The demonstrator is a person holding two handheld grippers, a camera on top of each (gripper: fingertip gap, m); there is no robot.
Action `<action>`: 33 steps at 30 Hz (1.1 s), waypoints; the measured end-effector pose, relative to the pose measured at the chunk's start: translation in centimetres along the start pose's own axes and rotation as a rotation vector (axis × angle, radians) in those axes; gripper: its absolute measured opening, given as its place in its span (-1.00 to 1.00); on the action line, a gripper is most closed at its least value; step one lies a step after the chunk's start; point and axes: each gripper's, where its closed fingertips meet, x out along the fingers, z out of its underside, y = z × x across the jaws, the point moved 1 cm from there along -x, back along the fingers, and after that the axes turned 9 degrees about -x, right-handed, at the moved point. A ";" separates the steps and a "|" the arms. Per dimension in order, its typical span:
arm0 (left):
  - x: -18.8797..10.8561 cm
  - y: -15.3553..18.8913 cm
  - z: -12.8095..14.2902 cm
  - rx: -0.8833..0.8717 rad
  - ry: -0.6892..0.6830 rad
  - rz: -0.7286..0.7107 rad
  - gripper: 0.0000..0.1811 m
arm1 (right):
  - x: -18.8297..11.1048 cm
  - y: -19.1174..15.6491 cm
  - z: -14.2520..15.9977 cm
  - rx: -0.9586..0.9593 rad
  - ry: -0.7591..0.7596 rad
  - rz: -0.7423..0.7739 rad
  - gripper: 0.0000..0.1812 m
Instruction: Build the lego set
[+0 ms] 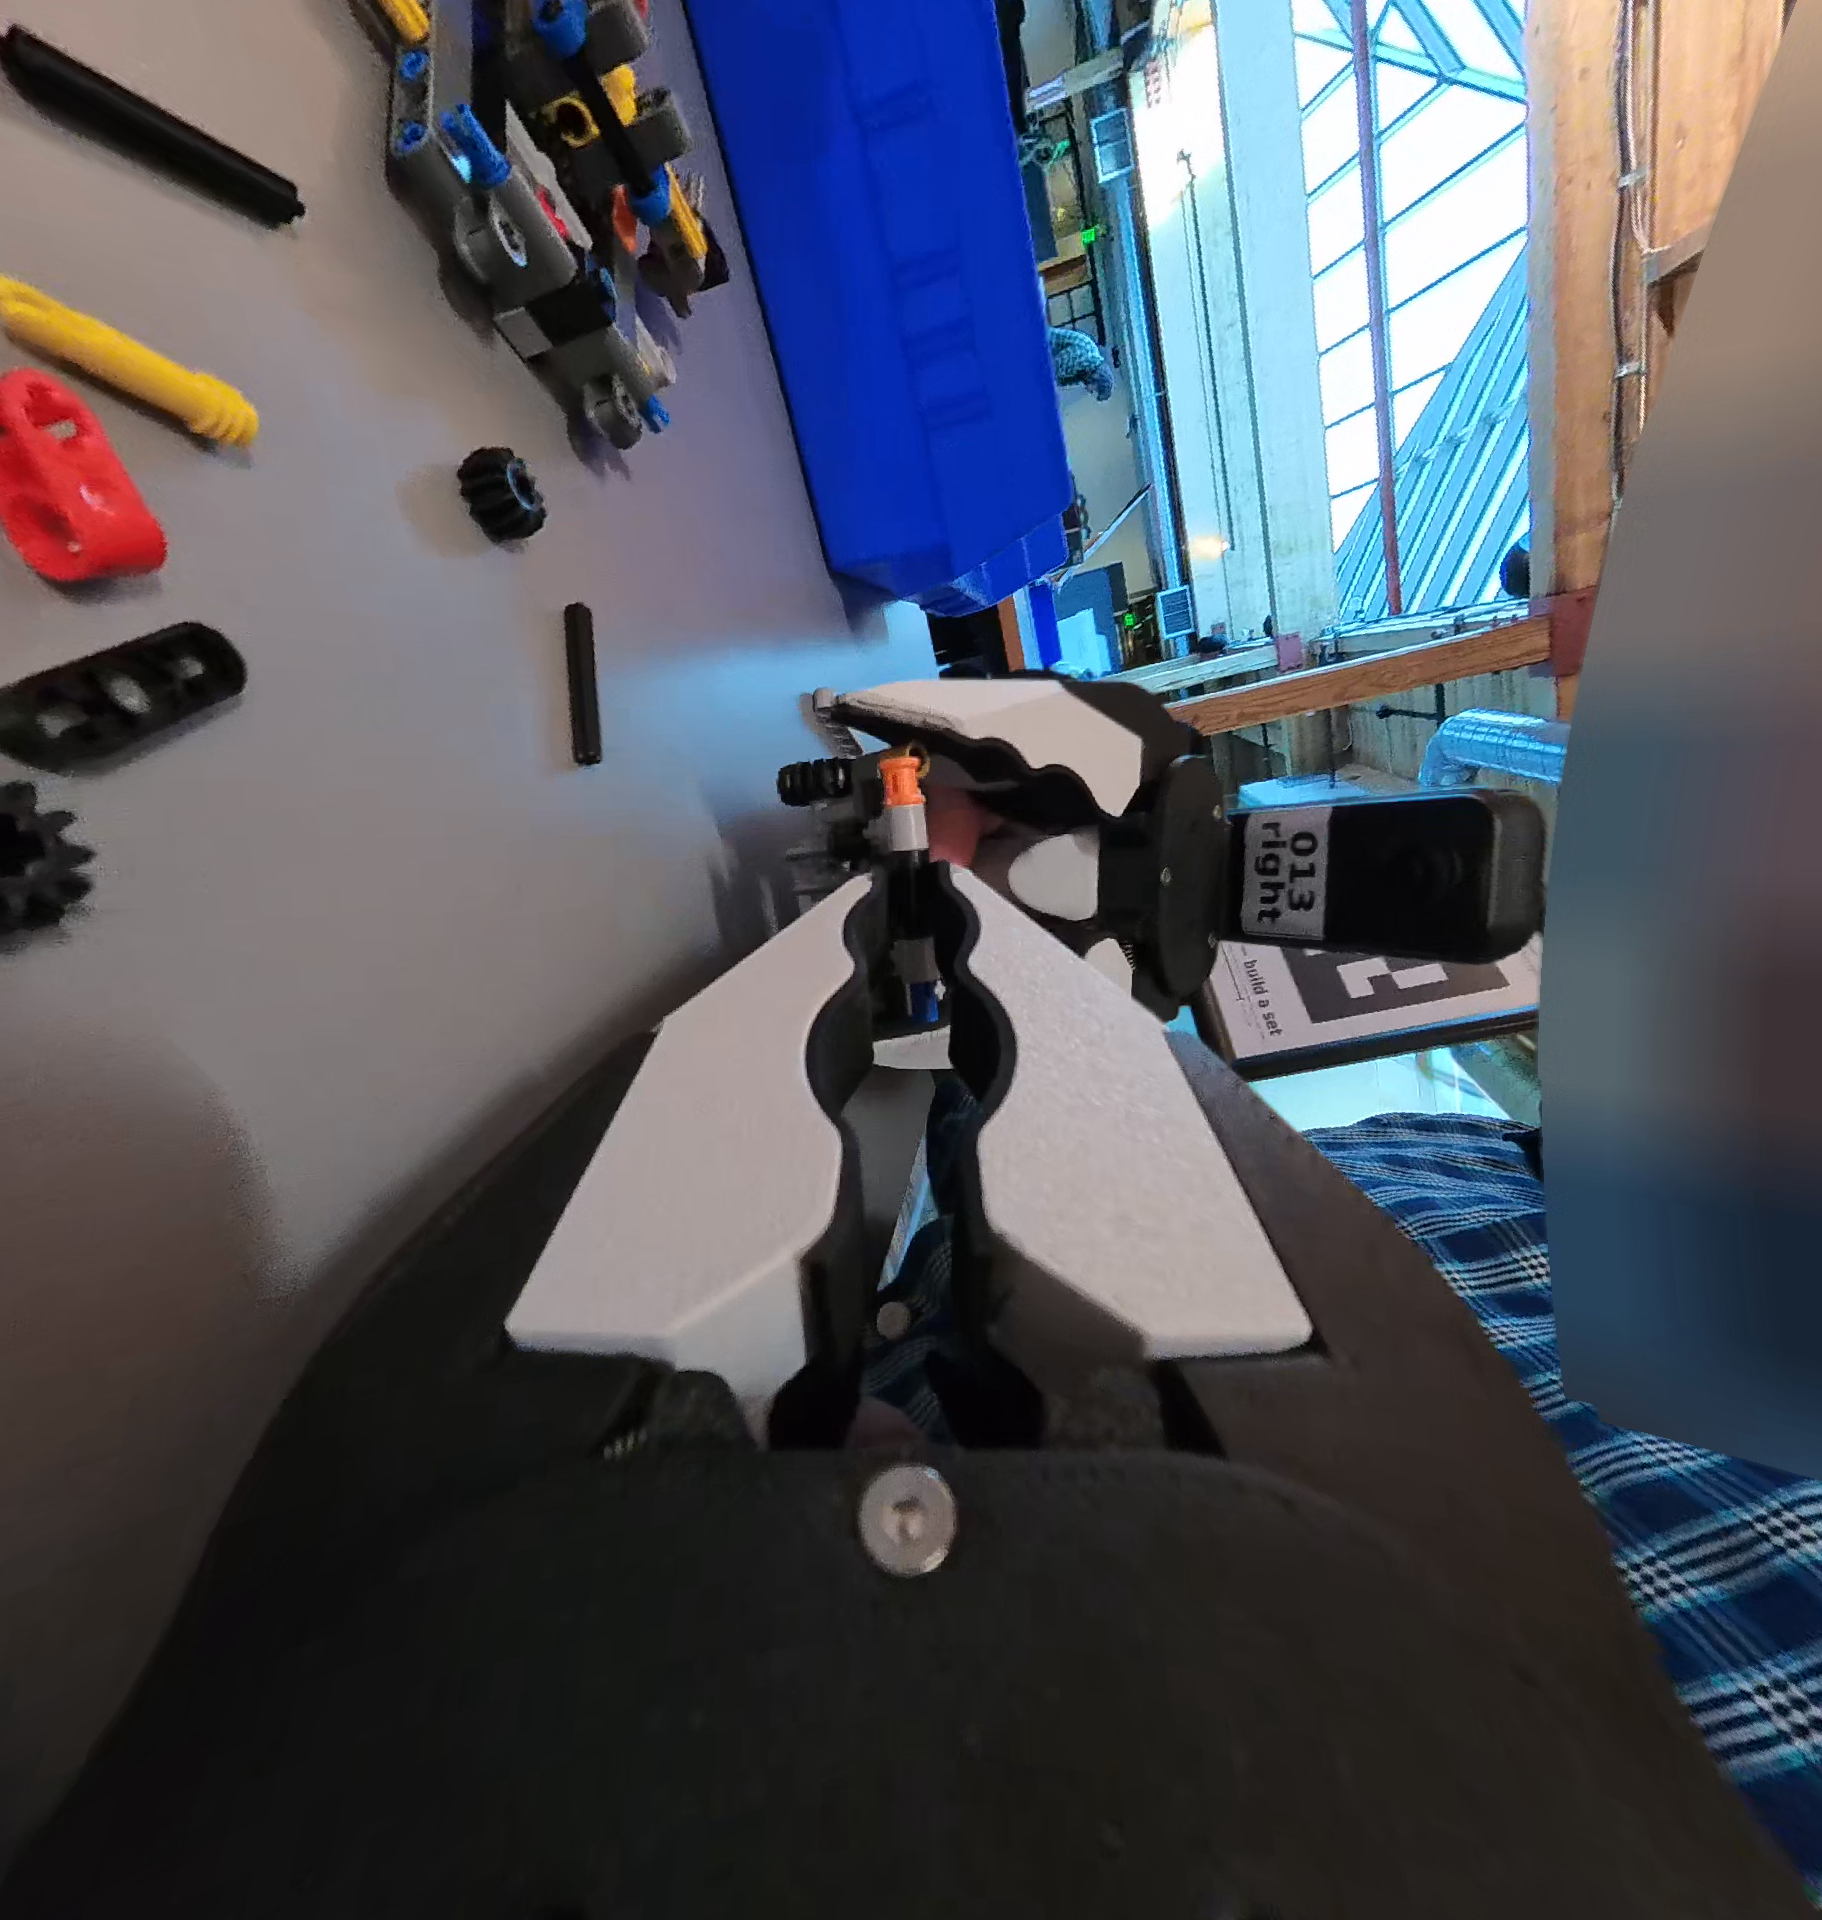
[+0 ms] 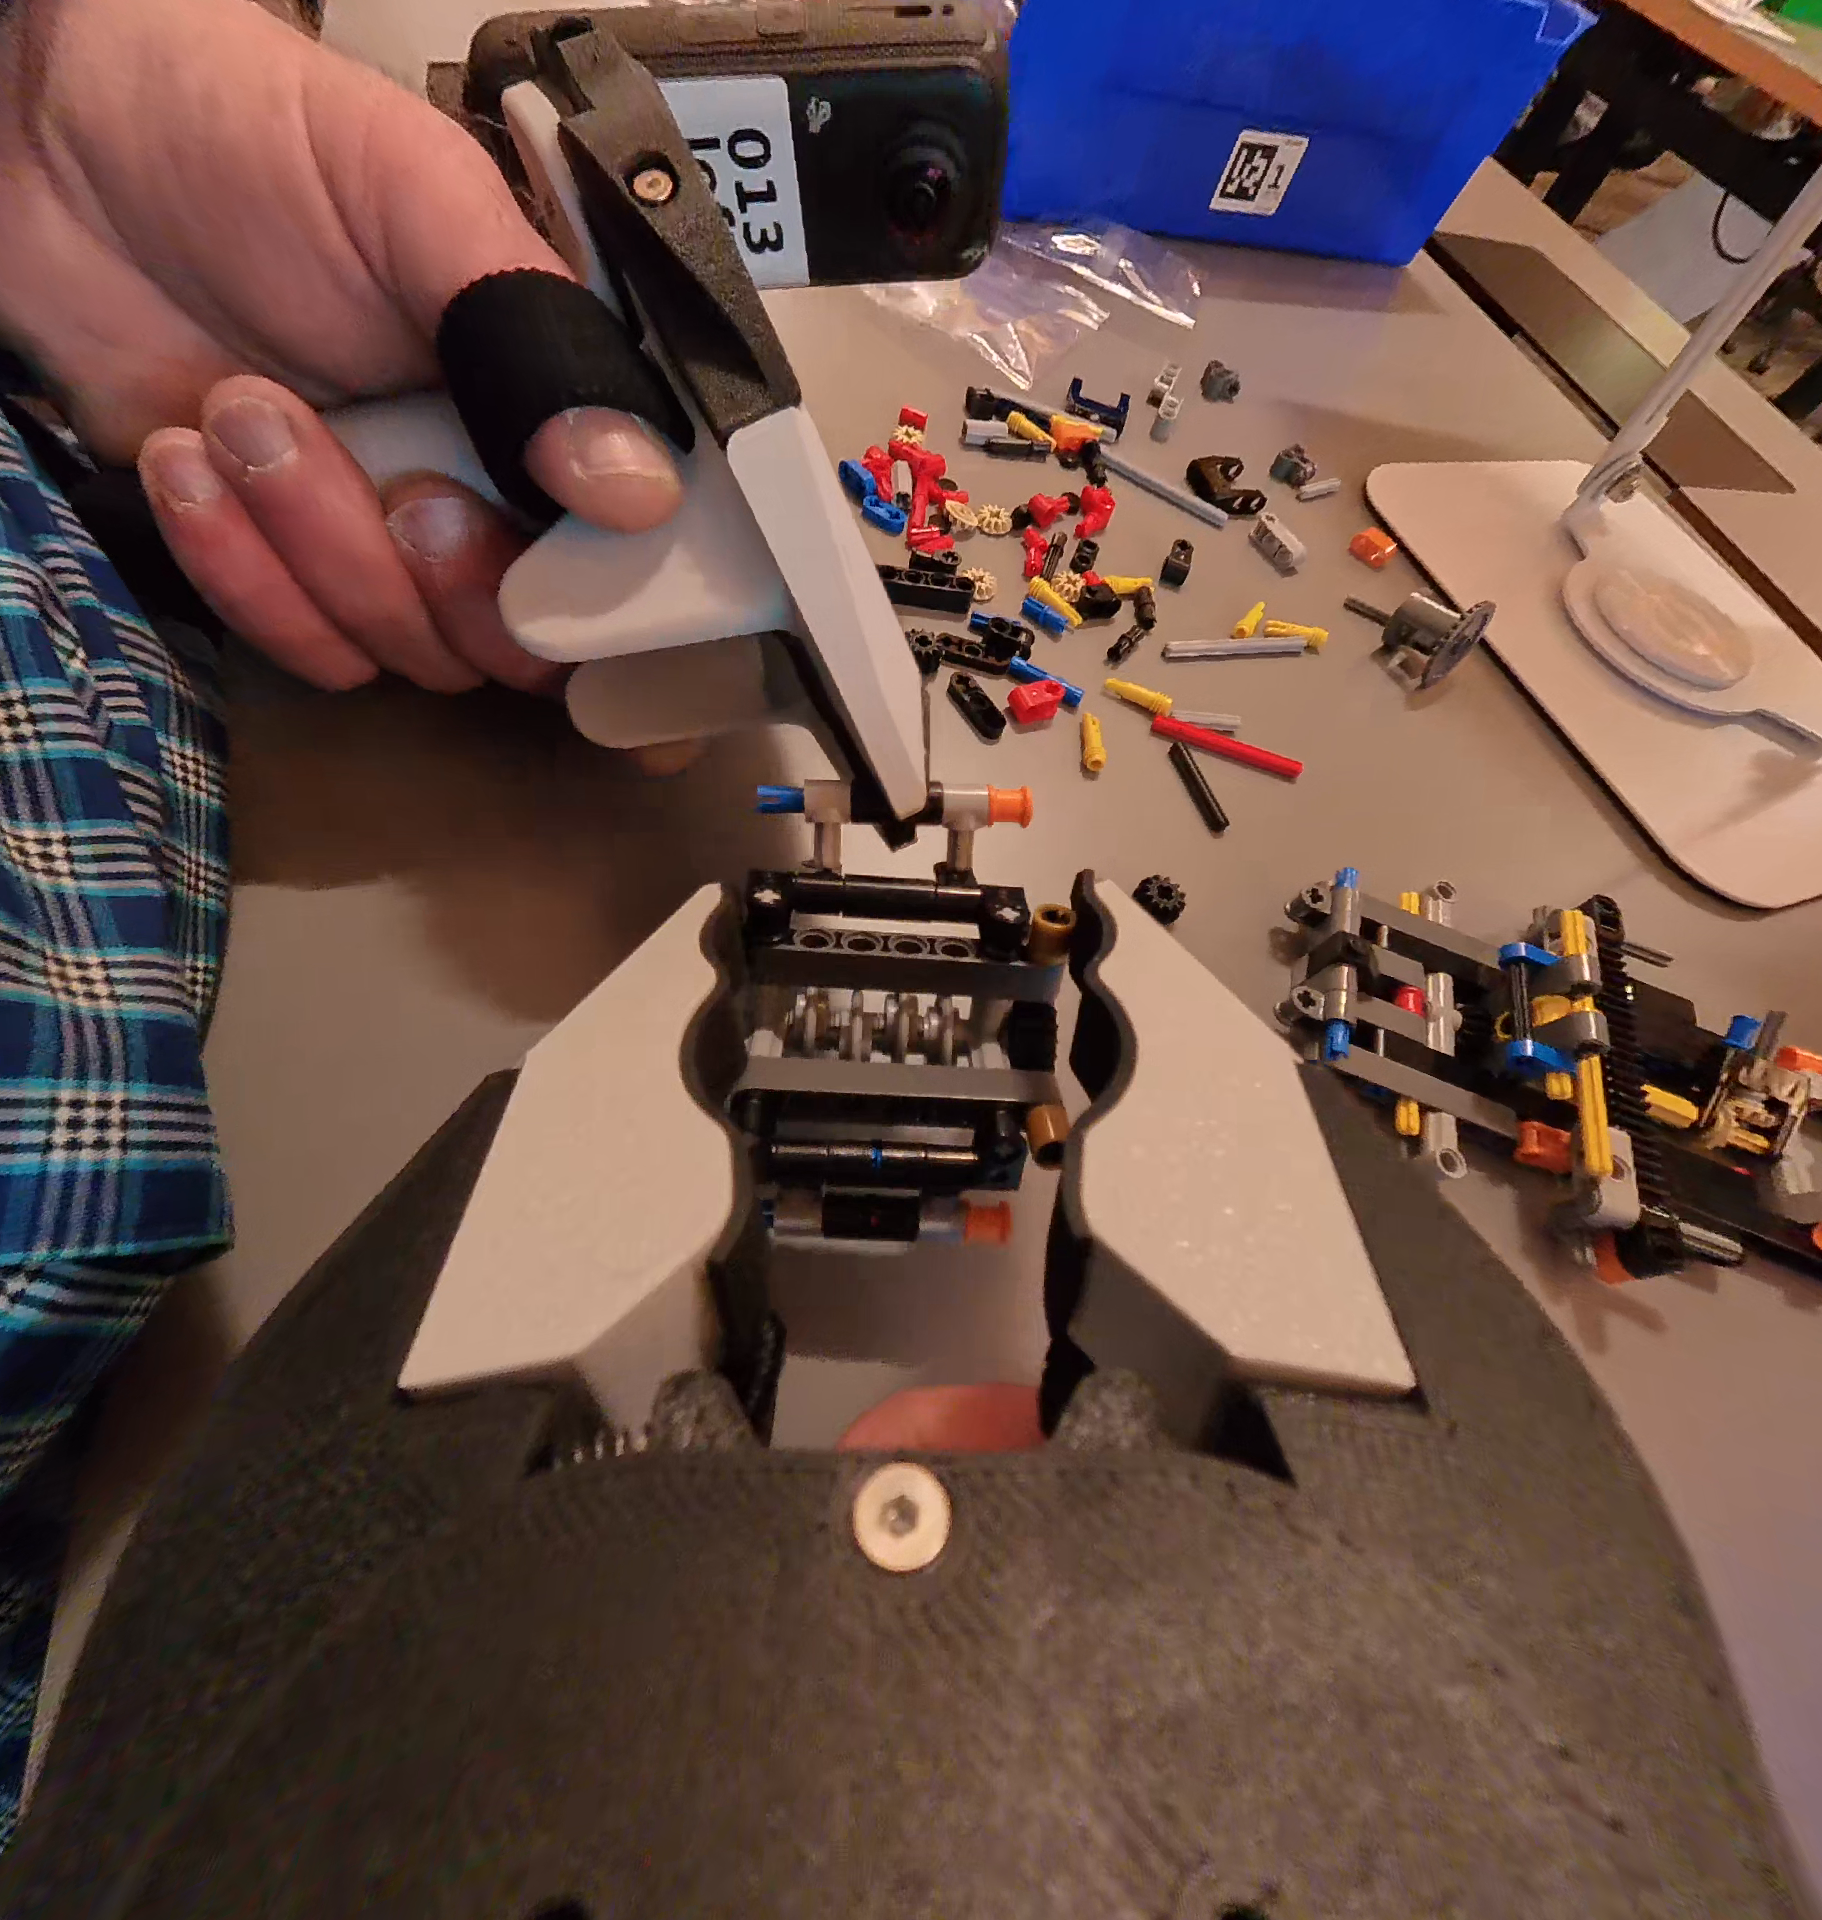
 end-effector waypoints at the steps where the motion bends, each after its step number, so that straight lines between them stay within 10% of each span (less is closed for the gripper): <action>1: 0.0 0.1 0.0 0.001 -0.001 0.001 -0.95 | -0.1 0.0 -0.1 0.000 0.005 0.002 -0.34; 33: -0.3 1.0 0.1 0.144 -0.040 -0.103 -0.95 | -0.6 0.1 -0.8 -0.016 0.067 0.024 -0.33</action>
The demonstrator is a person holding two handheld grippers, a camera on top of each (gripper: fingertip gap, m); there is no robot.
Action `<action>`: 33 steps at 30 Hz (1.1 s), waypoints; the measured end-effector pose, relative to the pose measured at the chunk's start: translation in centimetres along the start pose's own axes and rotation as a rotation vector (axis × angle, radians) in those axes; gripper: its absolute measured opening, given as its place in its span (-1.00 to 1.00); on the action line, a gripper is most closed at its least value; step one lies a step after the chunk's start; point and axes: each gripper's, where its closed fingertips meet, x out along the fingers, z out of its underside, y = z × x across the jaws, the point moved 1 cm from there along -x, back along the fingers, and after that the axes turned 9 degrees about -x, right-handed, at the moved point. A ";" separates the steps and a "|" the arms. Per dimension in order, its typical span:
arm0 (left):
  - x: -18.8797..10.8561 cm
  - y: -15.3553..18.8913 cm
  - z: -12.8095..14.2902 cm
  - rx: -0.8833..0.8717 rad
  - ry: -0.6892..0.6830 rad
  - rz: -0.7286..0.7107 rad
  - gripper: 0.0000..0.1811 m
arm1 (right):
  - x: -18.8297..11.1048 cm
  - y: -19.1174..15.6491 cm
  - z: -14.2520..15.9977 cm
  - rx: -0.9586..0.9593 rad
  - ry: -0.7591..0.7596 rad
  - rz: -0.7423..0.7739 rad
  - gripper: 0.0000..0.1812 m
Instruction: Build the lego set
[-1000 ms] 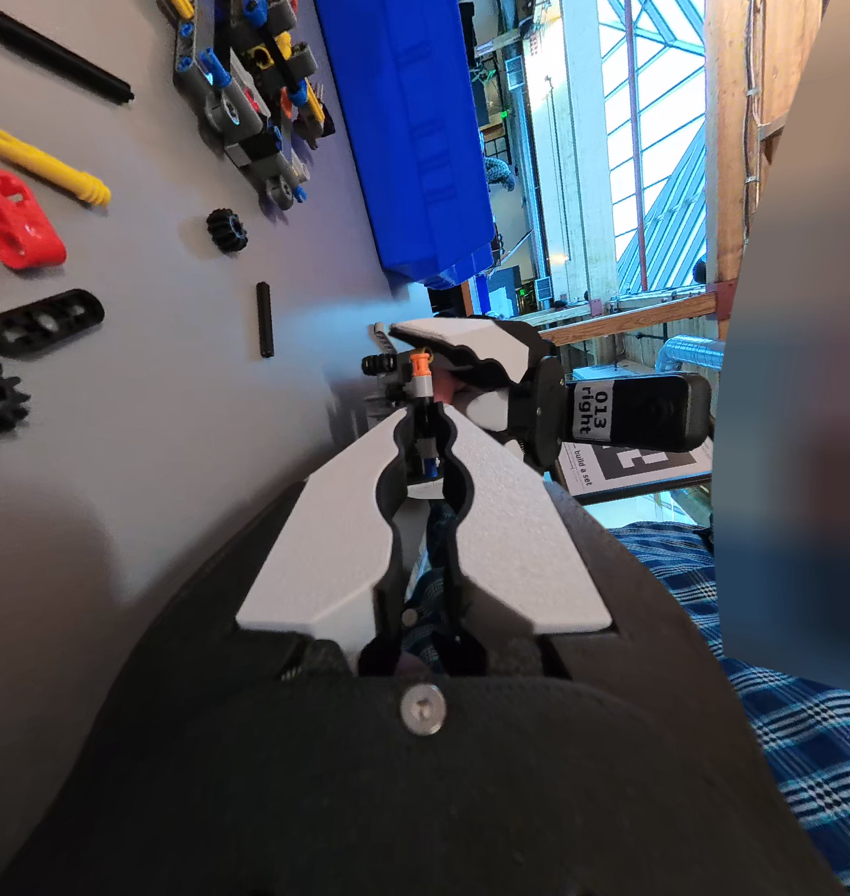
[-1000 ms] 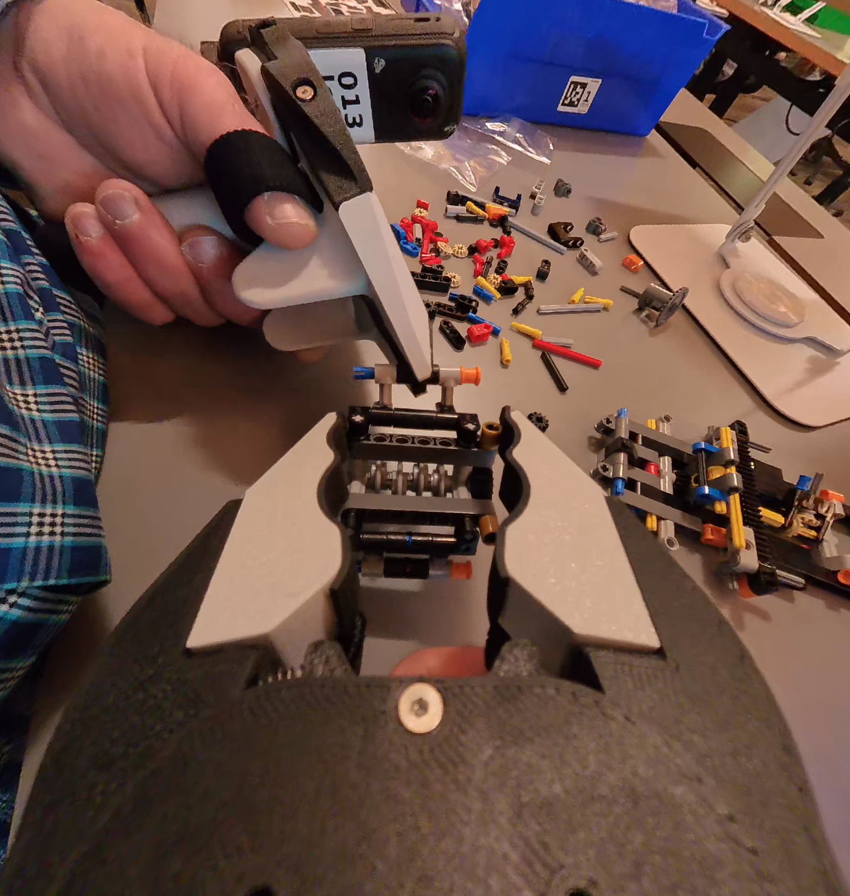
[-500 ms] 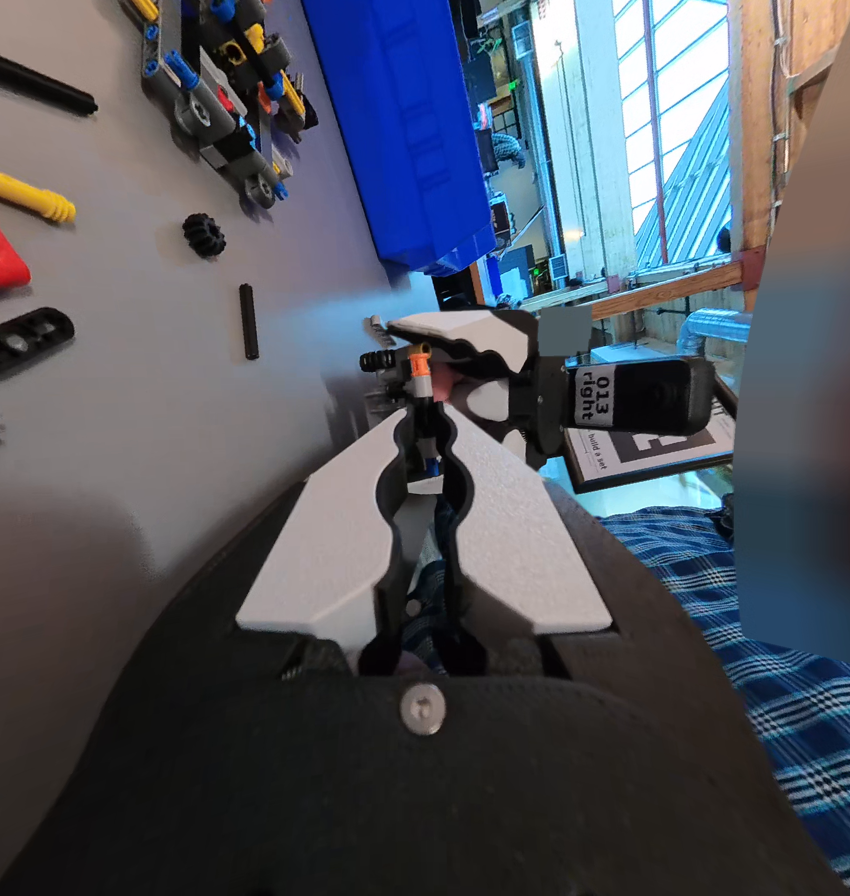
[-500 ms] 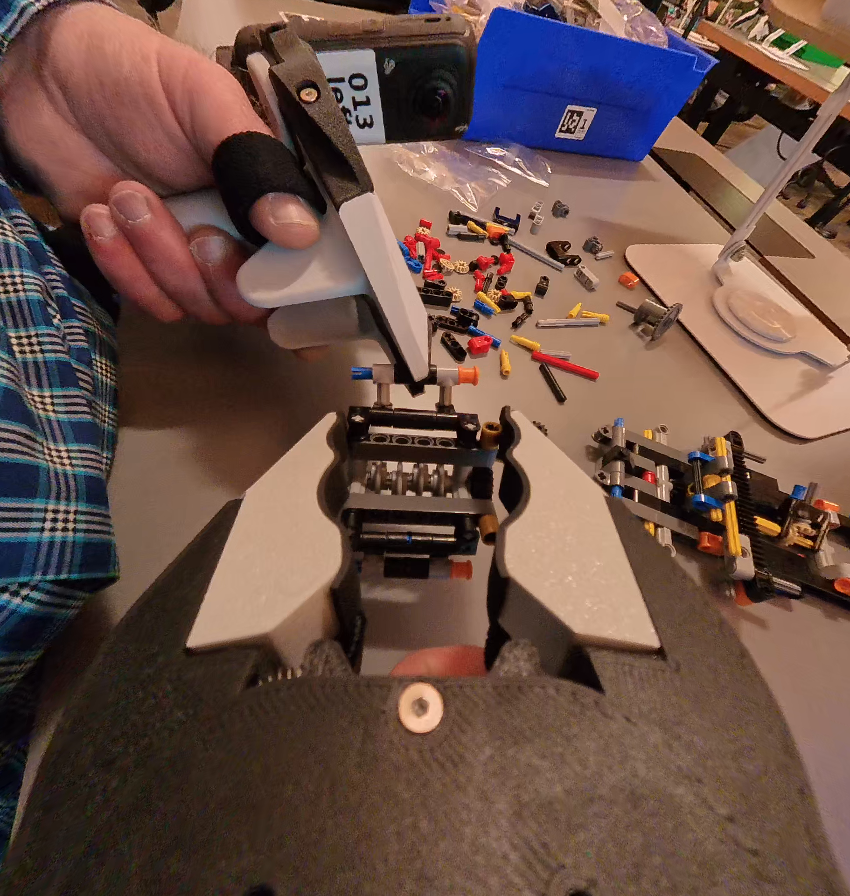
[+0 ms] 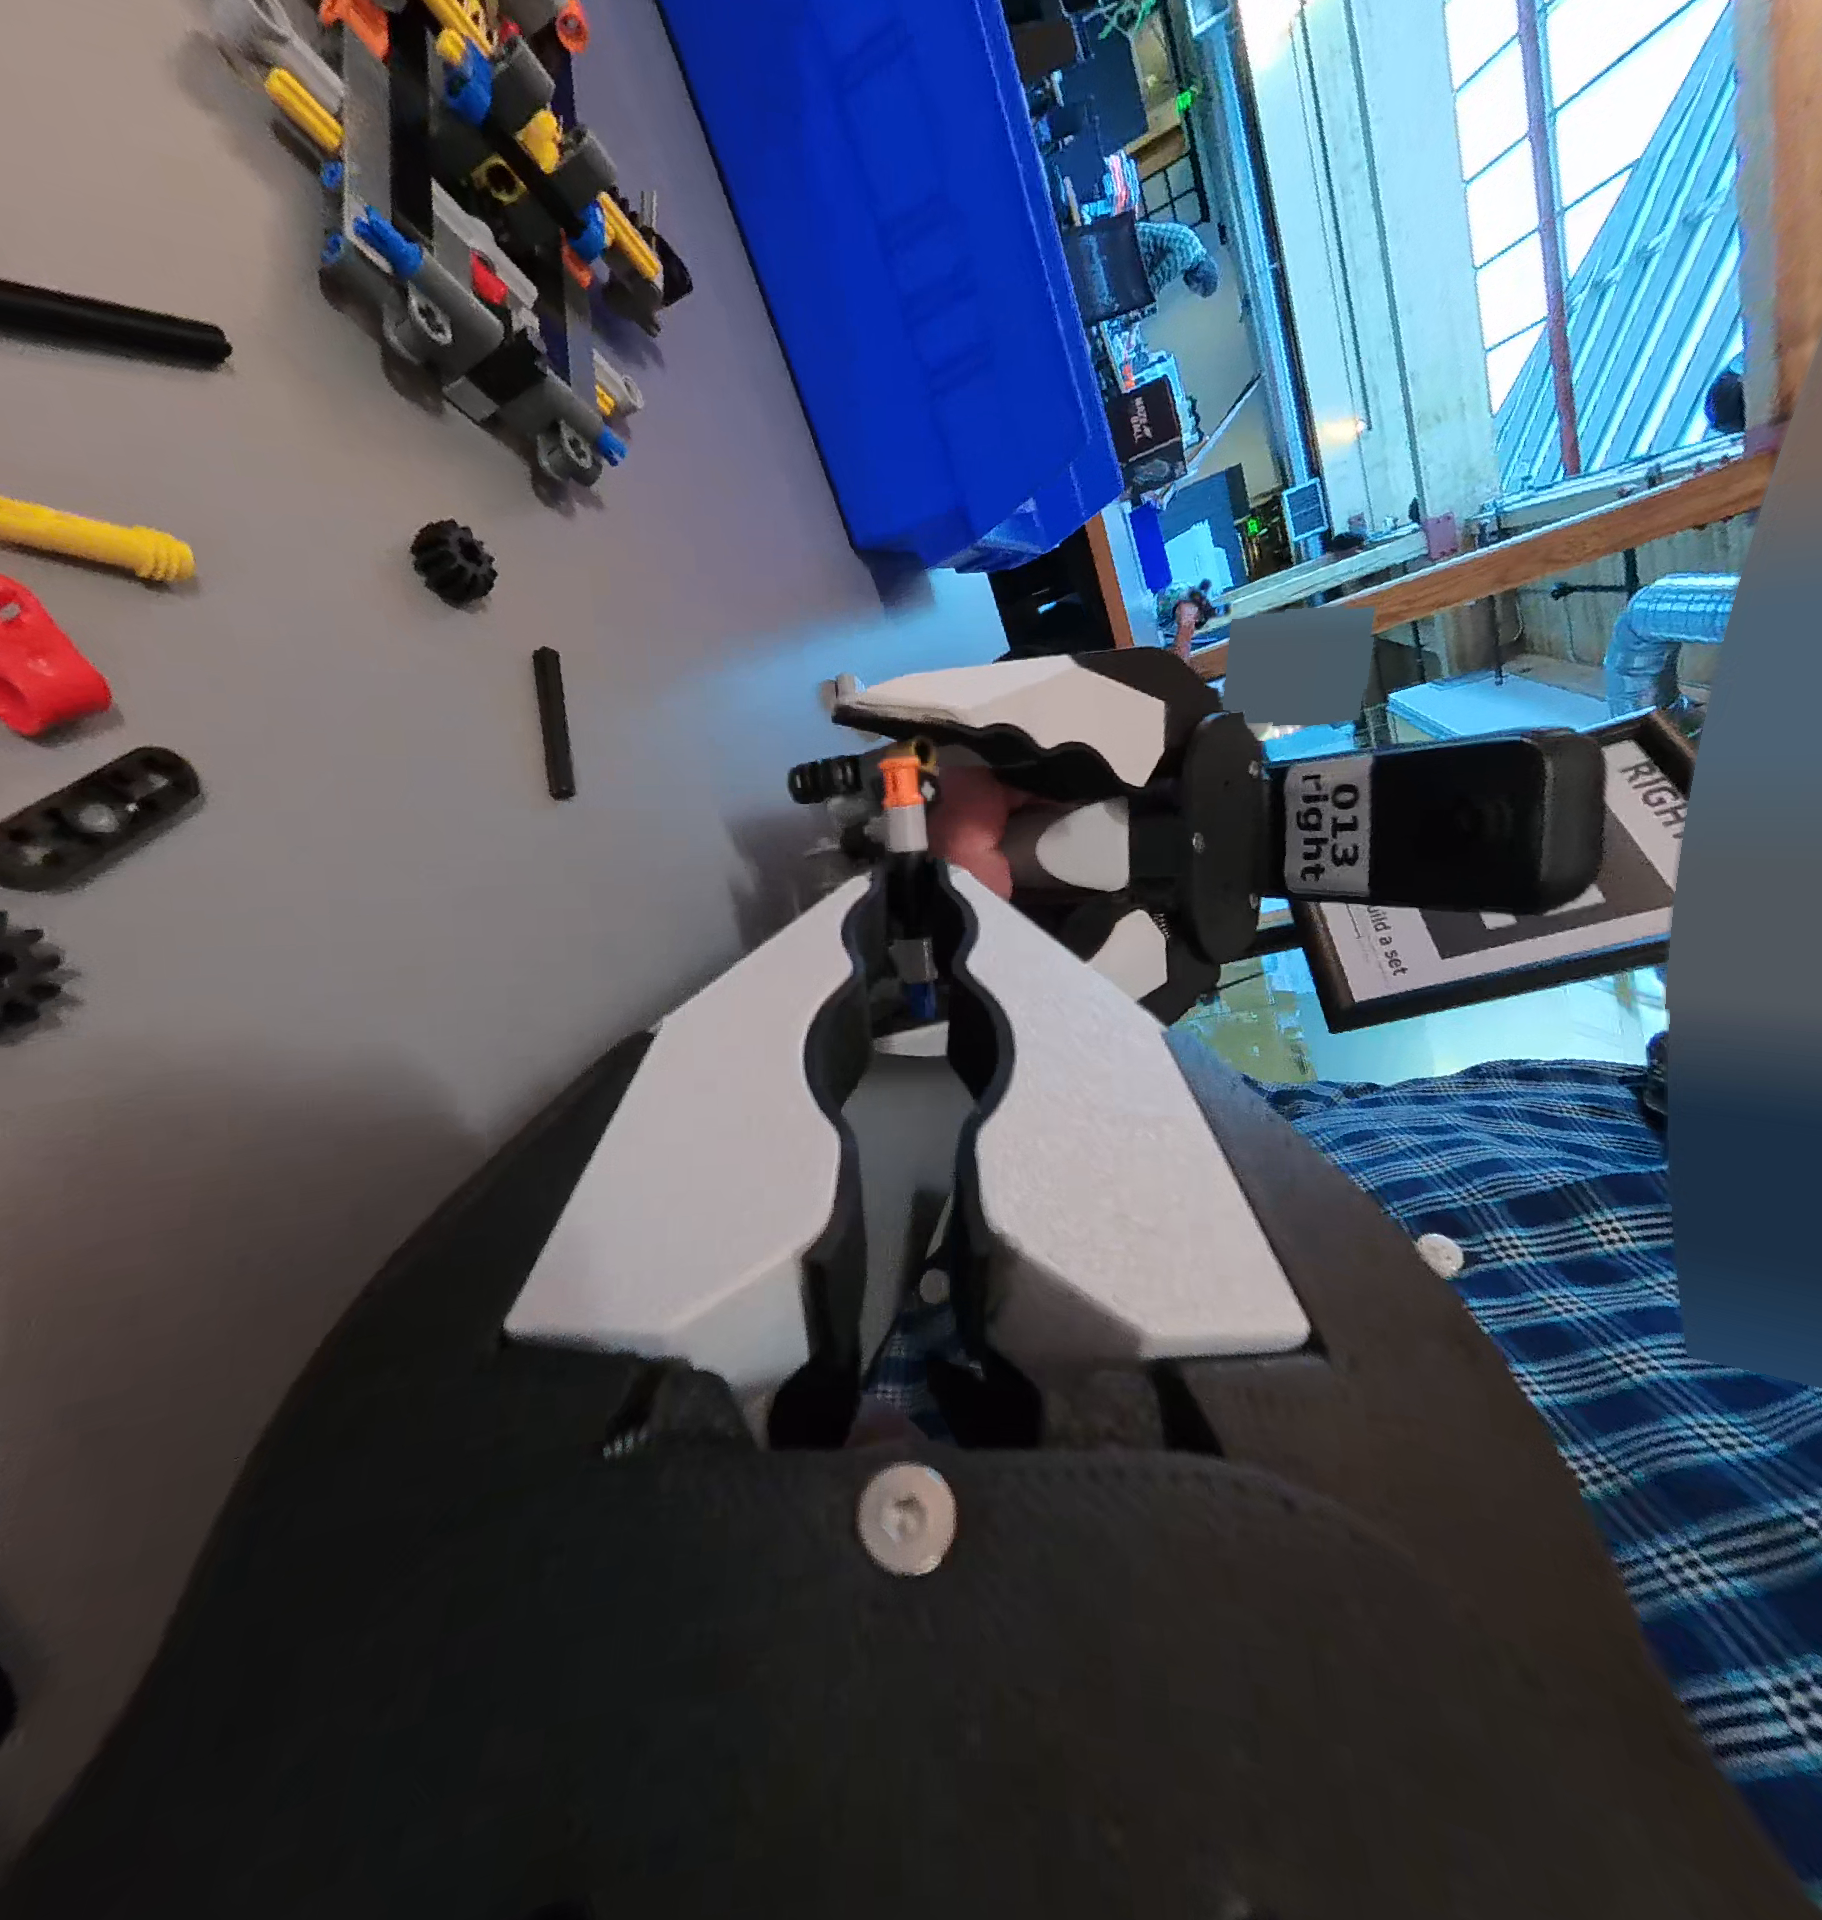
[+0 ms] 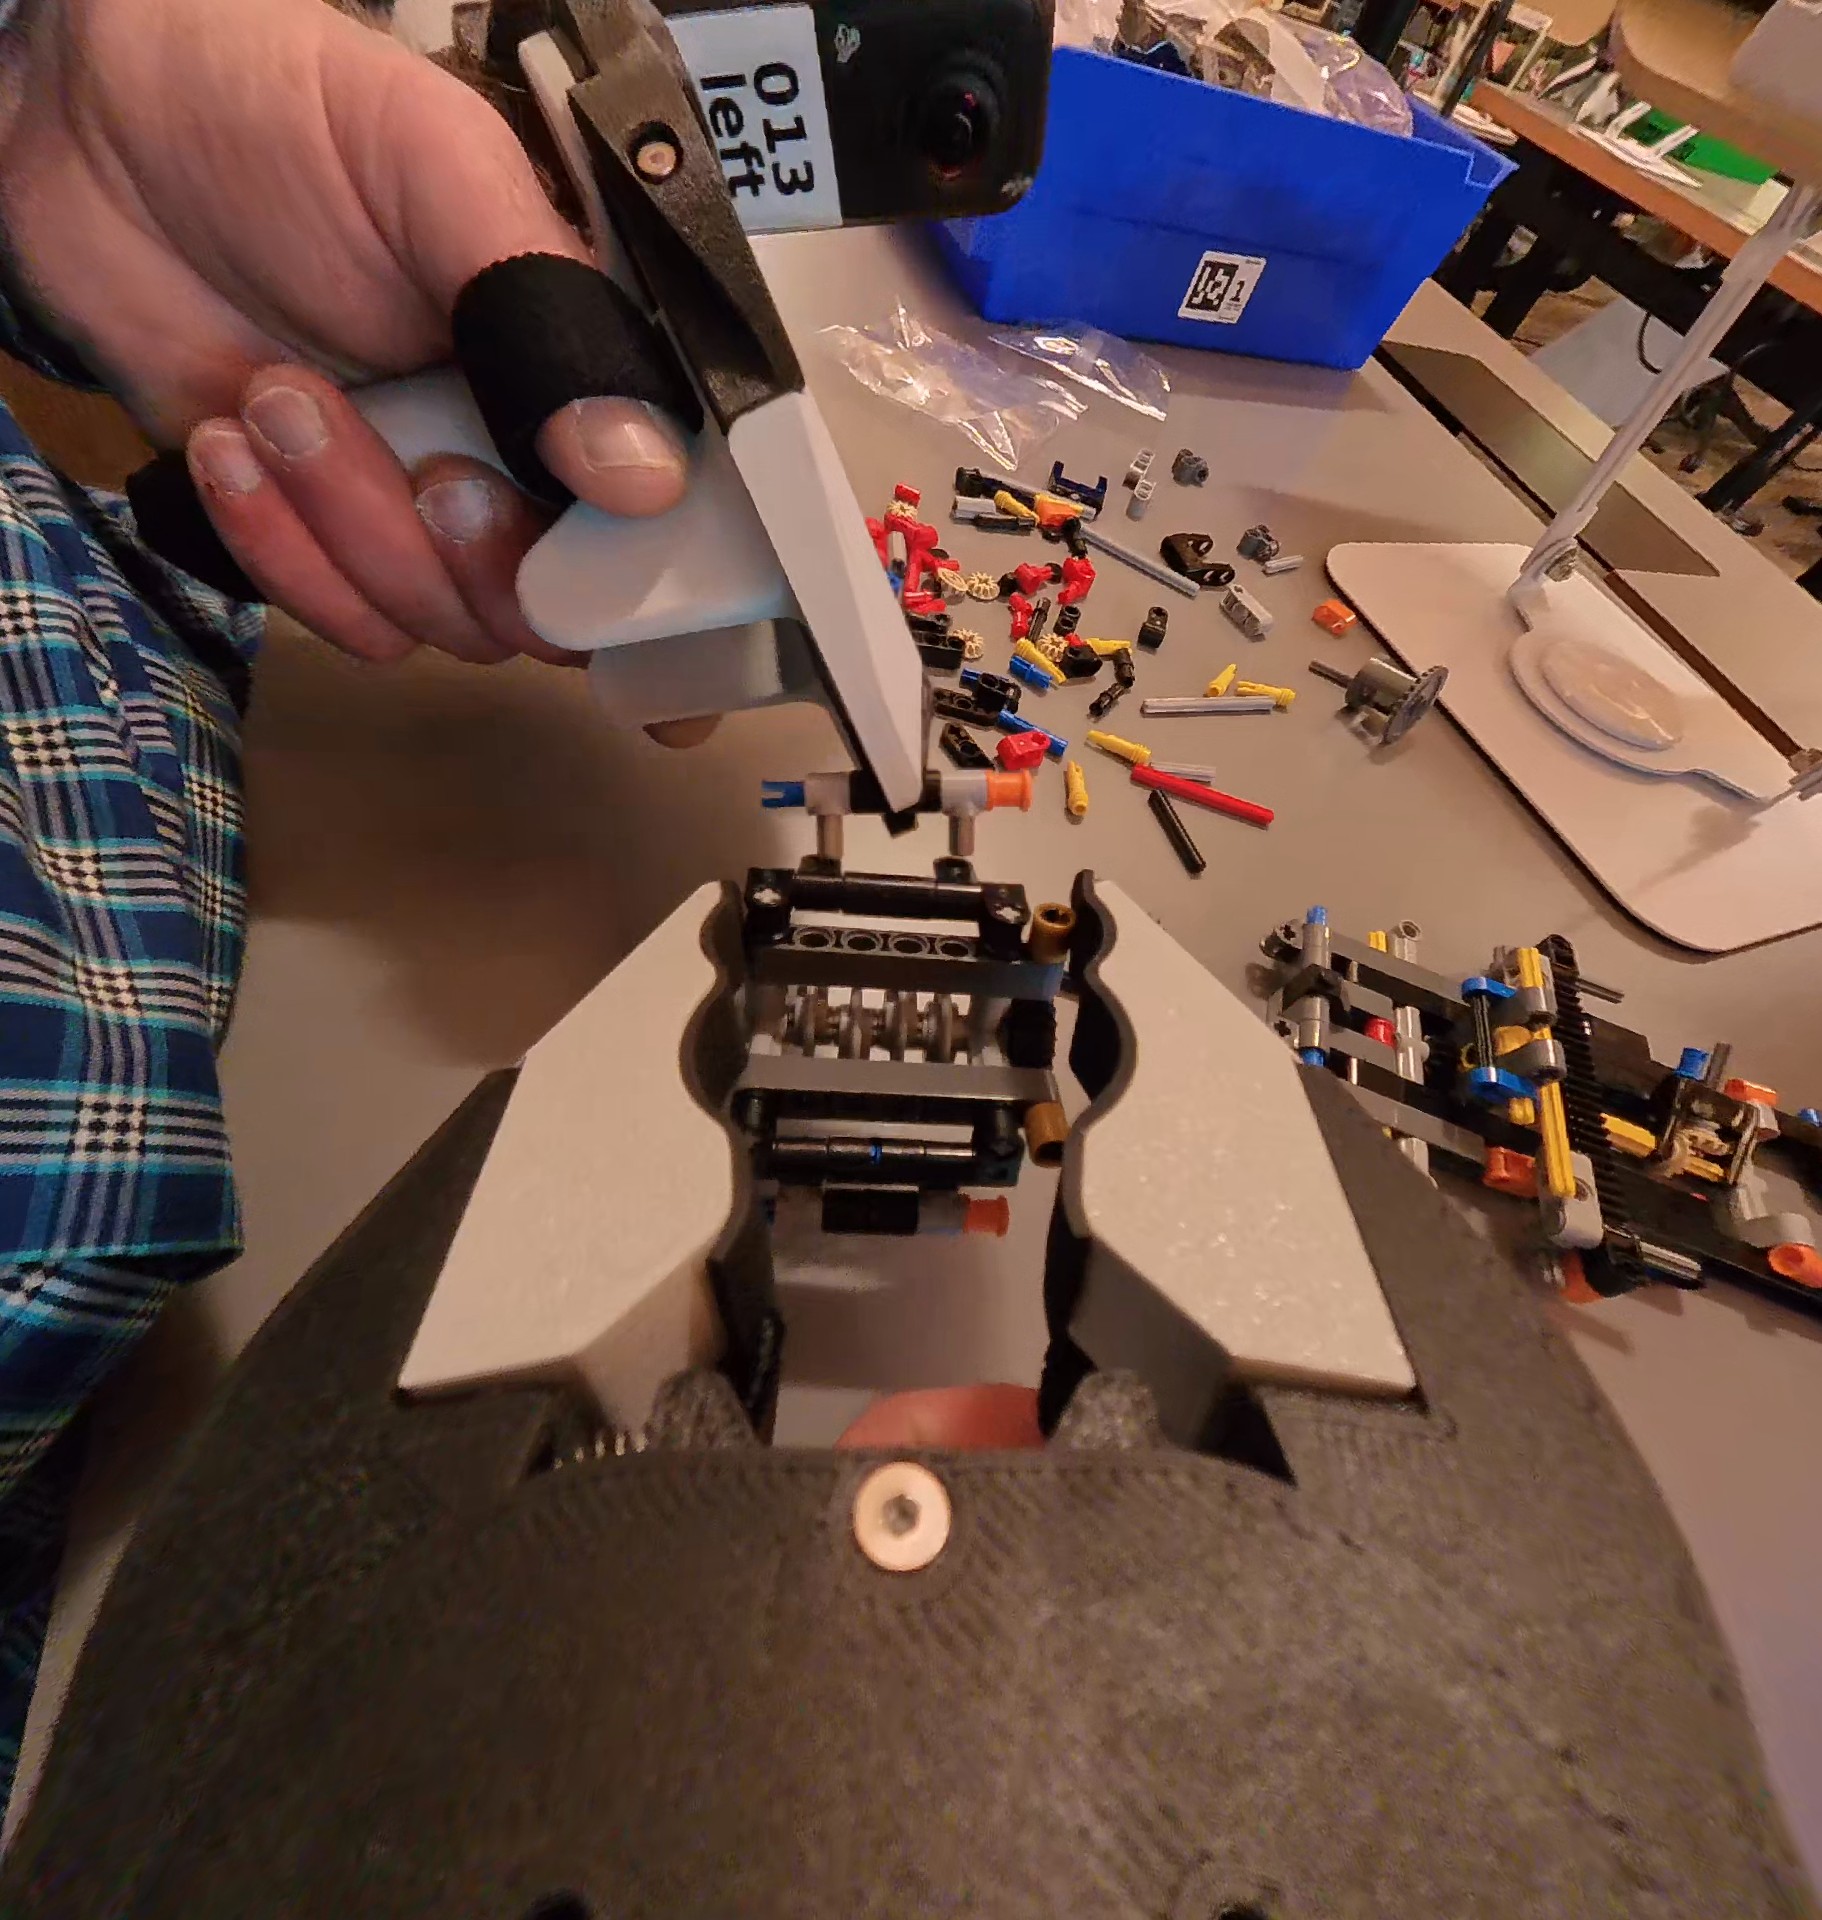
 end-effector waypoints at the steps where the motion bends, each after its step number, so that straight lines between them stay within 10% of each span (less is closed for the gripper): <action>1: 0.0 0.1 0.1 0.003 -0.003 -0.002 -0.95 | 0.0 0.0 0.0 0.000 0.000 -0.003 -0.33; 33: 0.4 0.3 0.1 0.012 0.028 0.109 -0.95 | -0.3 0.2 -0.3 0.002 0.027 0.019 -0.35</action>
